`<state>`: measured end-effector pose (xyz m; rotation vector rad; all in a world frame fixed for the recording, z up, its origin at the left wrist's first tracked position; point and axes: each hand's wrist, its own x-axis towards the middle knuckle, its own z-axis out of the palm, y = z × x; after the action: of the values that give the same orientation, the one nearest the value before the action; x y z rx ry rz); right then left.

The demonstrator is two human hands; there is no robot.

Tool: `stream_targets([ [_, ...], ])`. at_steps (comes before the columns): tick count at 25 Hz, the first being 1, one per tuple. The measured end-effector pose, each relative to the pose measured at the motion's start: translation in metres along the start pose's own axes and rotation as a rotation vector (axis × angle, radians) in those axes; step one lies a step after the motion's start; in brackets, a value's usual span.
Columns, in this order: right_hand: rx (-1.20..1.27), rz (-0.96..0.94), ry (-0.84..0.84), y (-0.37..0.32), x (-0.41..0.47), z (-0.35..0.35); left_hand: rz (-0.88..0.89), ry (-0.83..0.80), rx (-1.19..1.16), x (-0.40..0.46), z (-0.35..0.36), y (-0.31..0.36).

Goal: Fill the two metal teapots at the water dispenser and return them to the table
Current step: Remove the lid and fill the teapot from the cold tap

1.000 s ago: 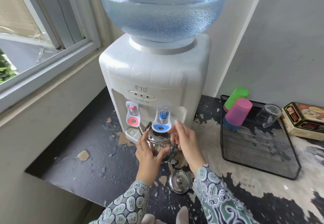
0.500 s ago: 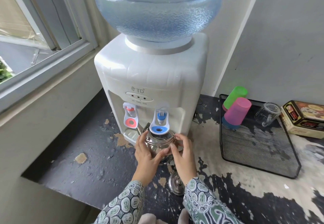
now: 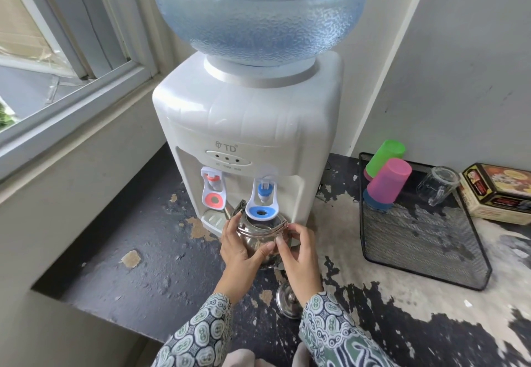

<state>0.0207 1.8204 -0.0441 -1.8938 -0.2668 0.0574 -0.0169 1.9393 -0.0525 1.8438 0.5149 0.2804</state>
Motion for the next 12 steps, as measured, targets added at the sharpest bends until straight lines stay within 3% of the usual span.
stream_targets([
  [12, 0.053, 0.046, 0.001, 0.0029, 0.0018, 0.0024, 0.002, 0.010, -0.038, 0.0013, 0.0021, -0.0060],
])
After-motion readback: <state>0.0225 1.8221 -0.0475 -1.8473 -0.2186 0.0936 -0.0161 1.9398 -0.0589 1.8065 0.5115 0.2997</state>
